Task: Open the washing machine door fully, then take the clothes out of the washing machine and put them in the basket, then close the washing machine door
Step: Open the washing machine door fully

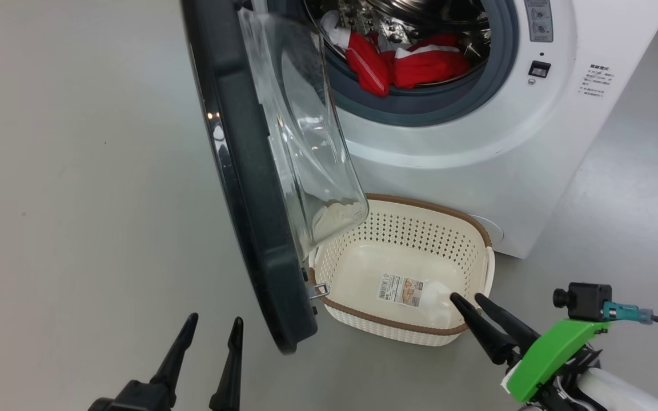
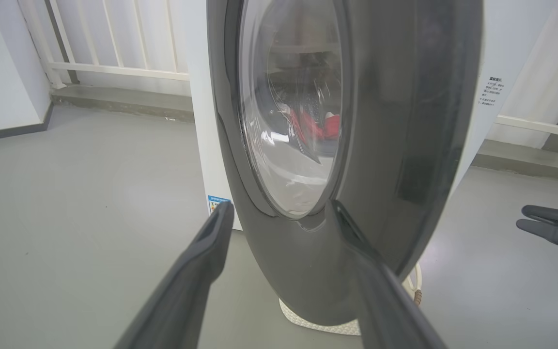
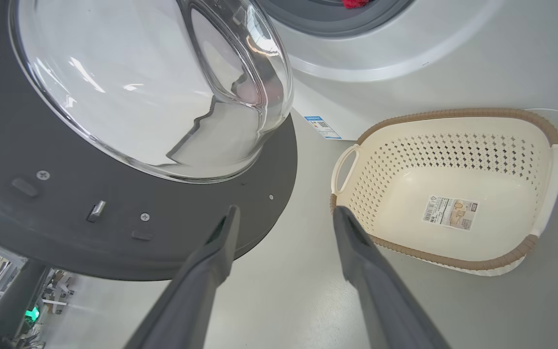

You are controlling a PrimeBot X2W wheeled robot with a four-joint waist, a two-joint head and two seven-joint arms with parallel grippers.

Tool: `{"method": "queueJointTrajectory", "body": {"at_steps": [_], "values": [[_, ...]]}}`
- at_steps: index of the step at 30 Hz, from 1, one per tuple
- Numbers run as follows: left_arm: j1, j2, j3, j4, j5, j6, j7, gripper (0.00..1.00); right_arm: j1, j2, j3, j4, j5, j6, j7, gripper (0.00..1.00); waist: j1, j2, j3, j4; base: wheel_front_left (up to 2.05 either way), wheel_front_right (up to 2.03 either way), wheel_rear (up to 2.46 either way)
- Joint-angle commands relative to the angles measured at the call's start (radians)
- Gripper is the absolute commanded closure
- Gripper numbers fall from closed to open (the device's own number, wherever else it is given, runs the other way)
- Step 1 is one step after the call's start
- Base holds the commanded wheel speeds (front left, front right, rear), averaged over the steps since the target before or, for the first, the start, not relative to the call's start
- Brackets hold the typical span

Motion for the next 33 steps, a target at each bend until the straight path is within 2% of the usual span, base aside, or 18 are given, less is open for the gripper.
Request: {"method": "queueJointTrajectory", "body": {"at_steps": [1,5,10,25,33], "values": [[-0.034,0.005,0.036,-0.019,0.004,-0.002,-0.012,0.0,0.016,-0.014,0.001,-0.009,-0.021,0.008,-0.015,0.0,0.0,-0.0001,0.0,-0.002,0.0,0.0,0.0],[-0.032,0.005,0.04,-0.018,0.005,-0.003,-0.012,0.0,0.032,-0.004,-0.071,0.032,-0.124,0.008,-0.021,0.0,0.0,-0.0001,-0.001,-0.009,0.0,0.0,0.0],[-0.03,0.005,0.046,-0.017,0.005,-0.001,-0.012,0.0,0.082,0.032,-0.22,0.041,-0.373,0.008,-0.022,0.0,0.0,-0.0001,-0.005,-0.017,0.0,0.0,0.0],[-0.021,0.005,0.054,-0.02,0.014,-0.005,-0.012,0.0,0.273,0.204,-0.597,-0.084,-0.882,0.008,-0.022,0.0,0.0,-0.0001,-0.02,-0.03,0.0,0.0,0.0],[-0.016,0.005,0.056,-0.019,0.016,-0.005,-0.012,0.0,0.38,0.315,-0.791,-0.147,-1.067,0.008,-0.022,0.0,0.0,-0.0001,-0.027,-0.03,0.0,0.0,0.0]]}}
